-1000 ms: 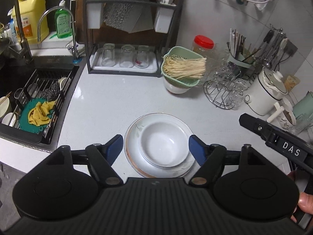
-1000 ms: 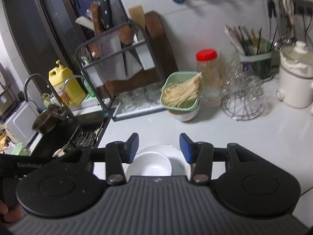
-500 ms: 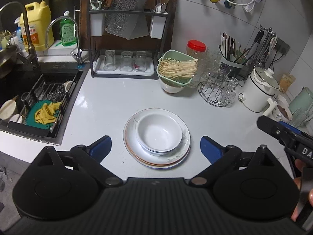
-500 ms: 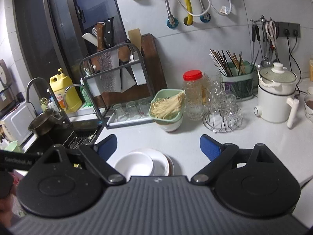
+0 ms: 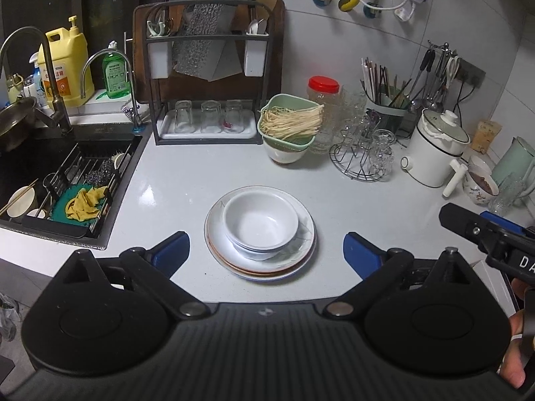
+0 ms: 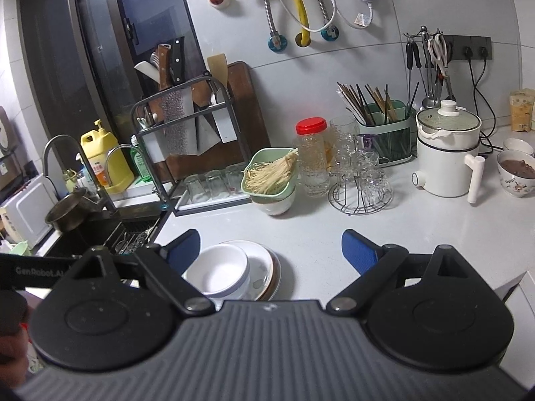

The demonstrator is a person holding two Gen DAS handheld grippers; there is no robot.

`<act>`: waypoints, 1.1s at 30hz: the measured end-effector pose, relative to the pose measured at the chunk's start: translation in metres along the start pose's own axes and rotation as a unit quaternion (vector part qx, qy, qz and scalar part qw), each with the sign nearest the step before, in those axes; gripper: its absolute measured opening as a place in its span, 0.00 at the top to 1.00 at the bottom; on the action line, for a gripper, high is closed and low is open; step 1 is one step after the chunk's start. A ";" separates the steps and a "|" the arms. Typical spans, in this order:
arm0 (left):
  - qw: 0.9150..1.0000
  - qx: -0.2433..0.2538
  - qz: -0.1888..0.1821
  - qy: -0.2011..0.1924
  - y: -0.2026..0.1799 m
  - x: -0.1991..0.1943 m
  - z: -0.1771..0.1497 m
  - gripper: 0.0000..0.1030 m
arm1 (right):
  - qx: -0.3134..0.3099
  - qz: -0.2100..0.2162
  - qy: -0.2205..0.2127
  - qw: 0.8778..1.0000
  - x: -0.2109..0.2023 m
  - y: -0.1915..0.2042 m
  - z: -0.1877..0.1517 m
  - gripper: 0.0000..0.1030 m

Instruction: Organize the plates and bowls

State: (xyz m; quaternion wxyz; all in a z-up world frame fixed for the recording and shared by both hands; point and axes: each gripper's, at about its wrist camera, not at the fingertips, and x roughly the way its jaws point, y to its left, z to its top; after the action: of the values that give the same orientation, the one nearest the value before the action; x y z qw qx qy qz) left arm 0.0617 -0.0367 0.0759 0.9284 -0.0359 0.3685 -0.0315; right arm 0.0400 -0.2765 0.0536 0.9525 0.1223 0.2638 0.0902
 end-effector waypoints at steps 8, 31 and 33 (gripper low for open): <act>1.000 -0.017 0.021 0.005 0.001 -0.013 -0.021 0.02 | -0.009 0.002 0.002 1.000 -0.018 0.007 -0.013 0.10; 0.998 -0.038 0.038 0.019 0.019 -0.016 -0.058 0.02 | -0.032 0.000 0.032 0.999 -0.024 0.021 -0.049 0.10; 0.998 -0.038 0.039 0.019 0.019 -0.016 -0.059 0.02 | -0.031 0.003 0.040 0.999 -0.023 0.020 -0.050 0.10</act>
State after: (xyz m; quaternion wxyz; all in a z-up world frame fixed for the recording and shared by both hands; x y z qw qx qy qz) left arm 0.0106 -0.0193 0.0425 0.9197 -0.0564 0.3882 0.0184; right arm -0.0082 -0.2533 0.0291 0.9443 0.0897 0.2981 0.1065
